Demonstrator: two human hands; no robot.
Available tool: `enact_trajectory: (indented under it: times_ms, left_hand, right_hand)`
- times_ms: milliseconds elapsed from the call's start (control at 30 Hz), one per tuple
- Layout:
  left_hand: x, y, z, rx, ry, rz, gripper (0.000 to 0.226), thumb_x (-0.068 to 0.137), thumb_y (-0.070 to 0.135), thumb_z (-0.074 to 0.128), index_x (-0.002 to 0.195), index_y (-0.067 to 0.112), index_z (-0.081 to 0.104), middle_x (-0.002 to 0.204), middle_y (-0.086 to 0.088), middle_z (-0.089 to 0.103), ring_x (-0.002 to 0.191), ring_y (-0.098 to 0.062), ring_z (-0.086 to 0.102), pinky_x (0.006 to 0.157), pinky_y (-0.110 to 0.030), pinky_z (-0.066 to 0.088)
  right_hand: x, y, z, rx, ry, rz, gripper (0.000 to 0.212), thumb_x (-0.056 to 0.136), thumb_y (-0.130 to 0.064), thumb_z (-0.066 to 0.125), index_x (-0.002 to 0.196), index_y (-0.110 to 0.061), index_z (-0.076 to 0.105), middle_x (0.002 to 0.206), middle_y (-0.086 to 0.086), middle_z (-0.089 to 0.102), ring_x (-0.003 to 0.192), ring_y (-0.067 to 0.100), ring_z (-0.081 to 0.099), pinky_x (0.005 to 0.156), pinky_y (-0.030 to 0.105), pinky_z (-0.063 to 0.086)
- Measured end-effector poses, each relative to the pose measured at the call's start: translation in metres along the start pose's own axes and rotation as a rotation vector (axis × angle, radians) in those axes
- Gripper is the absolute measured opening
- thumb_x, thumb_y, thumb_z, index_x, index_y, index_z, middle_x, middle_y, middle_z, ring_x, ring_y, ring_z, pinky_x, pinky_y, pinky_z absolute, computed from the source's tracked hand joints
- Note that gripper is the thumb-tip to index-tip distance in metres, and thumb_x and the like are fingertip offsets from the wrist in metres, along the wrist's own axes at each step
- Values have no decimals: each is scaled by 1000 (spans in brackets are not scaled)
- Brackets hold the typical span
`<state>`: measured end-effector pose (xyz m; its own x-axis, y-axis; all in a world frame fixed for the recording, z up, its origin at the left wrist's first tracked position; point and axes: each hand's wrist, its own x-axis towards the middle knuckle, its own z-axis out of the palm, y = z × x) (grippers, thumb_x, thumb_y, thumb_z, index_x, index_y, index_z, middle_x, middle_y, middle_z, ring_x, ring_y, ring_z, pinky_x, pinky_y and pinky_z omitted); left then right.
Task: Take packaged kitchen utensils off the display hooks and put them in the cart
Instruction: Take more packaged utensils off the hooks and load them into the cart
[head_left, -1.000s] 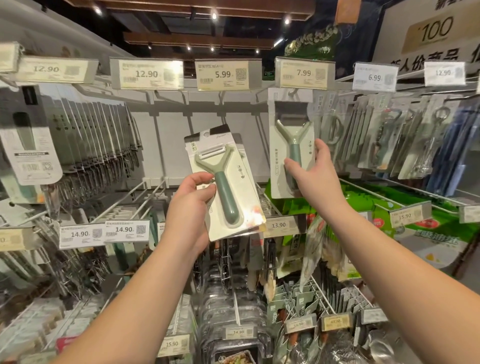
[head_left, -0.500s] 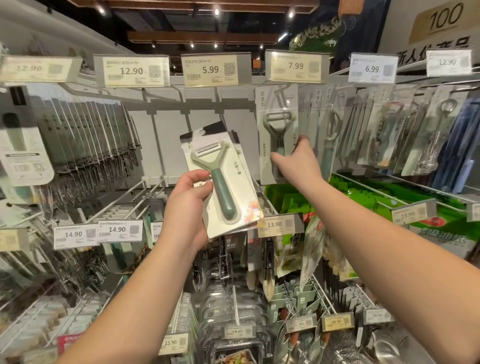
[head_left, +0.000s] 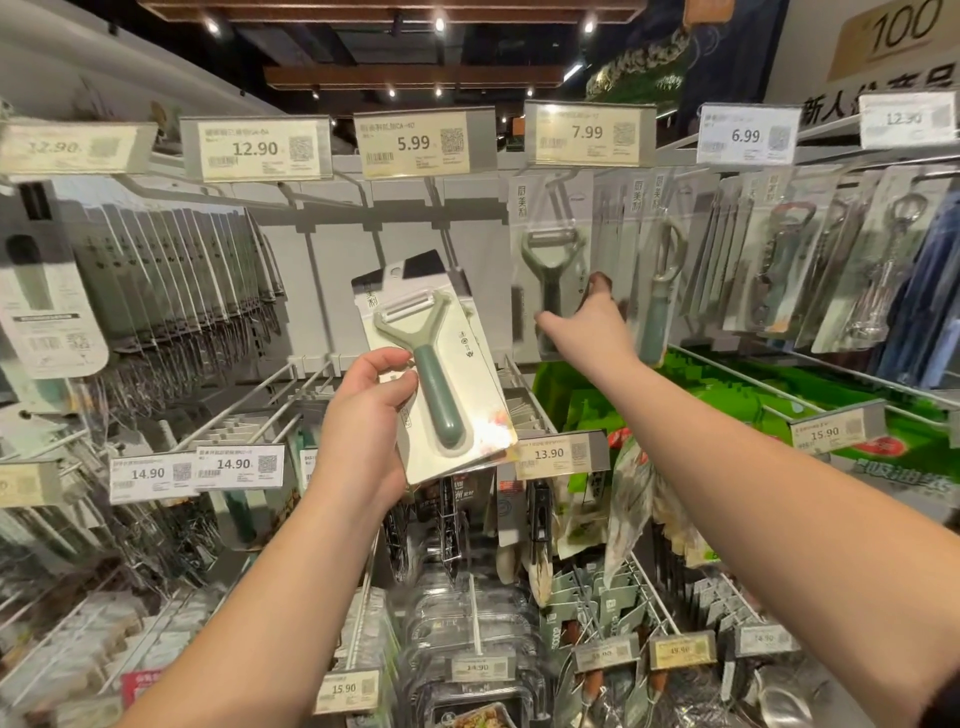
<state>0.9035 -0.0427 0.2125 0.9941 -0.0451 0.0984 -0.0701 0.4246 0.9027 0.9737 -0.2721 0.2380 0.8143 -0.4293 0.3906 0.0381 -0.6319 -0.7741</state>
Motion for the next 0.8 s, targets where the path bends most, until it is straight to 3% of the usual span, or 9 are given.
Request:
enact_trajectory:
  times_ms: [133, 267, 433, 600, 700, 800]
  left_hand:
    - [1, -1, 0, 1, -7, -3, 25, 100, 1, 49, 95, 21, 61, 91, -8, 74, 75, -26, 73, 68, -45, 57]
    - [1, -2, 1, -6, -17, -5, 24, 100, 1, 49, 96, 21, 61, 92, -10, 75, 76, -27, 73, 68, -46, 57]
    - [1, -3, -1, -5, -28, 0, 25, 100, 0, 48, 95, 20, 60, 85, -7, 74, 73, -25, 72, 66, -44, 56]
    - [0, -5, -8, 11, -21, 3, 25, 100, -1, 48, 96, 20, 60, 84, -6, 74, 72, -23, 72, 66, -43, 56]
    - [-1, -7, -11, -1, -21, -18, 24, 100, -2, 48, 97, 19, 59, 82, -6, 75, 73, -25, 73, 71, -47, 58]
    - [-2, -9, -12, -5, -34, -26, 26, 100, -2, 47, 94, 19, 59, 79, -5, 75, 71, -24, 72, 67, -44, 58]
  right_hand:
    - [-1, 1, 1, 9, -18, 7, 90, 87, -35, 67, 158, -20, 14, 140, 15, 52, 94, 26, 68, 74, 36, 59]
    - [-4, -2, 1, 18, -17, 14, 93, 88, -36, 70, 159, -18, 13, 148, 15, 44, 115, 28, 61, 94, 44, 56]
    - [-22, -1, 0, 20, -38, 20, 93, 91, -32, 67, 160, -14, 7, 162, 12, 24, 143, 30, 36, 112, 43, 39]
    - [-65, -2, -3, 45, -39, -37, 80, 95, -32, 61, 159, -16, 15, 162, 5, 21, 131, 20, 45, 104, 30, 32]
    - [-88, -9, -10, 93, 39, -41, 76, 96, -30, 59, 158, -17, 17, 162, 3, 18, 144, 20, 30, 104, 26, 22]
    - [-106, -21, -13, 85, 22, -104, 62, 98, -34, 58, 152, -18, 33, 153, 2, 34, 135, 15, 39, 107, 25, 26]
